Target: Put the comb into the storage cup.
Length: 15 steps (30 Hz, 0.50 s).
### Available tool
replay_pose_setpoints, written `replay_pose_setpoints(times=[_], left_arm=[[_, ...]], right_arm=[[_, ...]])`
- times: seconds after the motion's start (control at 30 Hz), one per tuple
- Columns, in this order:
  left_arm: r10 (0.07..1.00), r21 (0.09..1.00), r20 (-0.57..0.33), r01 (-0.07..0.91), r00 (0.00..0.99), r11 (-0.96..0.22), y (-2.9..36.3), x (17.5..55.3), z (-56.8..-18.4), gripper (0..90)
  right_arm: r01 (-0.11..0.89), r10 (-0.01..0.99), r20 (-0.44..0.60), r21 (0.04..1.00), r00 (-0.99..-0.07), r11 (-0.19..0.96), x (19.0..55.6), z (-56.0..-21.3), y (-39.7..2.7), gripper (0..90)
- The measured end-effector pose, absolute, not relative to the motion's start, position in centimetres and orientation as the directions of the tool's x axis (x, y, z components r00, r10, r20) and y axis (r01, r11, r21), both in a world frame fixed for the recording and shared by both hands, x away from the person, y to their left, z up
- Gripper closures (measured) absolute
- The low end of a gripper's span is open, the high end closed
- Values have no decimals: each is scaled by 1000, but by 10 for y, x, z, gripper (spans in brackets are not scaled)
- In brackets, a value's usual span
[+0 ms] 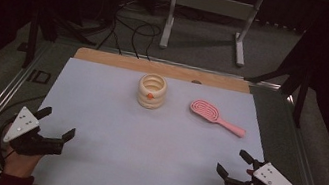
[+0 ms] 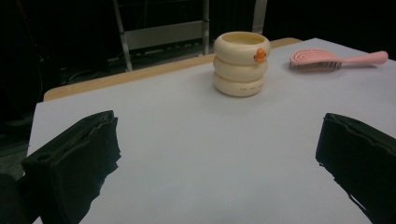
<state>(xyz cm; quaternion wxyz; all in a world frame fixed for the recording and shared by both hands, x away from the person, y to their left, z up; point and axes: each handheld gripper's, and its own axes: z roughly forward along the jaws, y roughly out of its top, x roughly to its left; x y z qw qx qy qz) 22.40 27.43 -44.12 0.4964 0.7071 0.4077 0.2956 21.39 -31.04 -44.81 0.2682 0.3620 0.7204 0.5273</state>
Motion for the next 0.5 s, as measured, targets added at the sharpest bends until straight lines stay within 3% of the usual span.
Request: replay_pose_setpoints(times=[0.5], left_arm=[[885, 955, 25, 251, 464, -159, 281, 220, -436, 0]], right_arm=[[268, 829, -10, 944, -559, 191, 215, -449, -312, 85]])
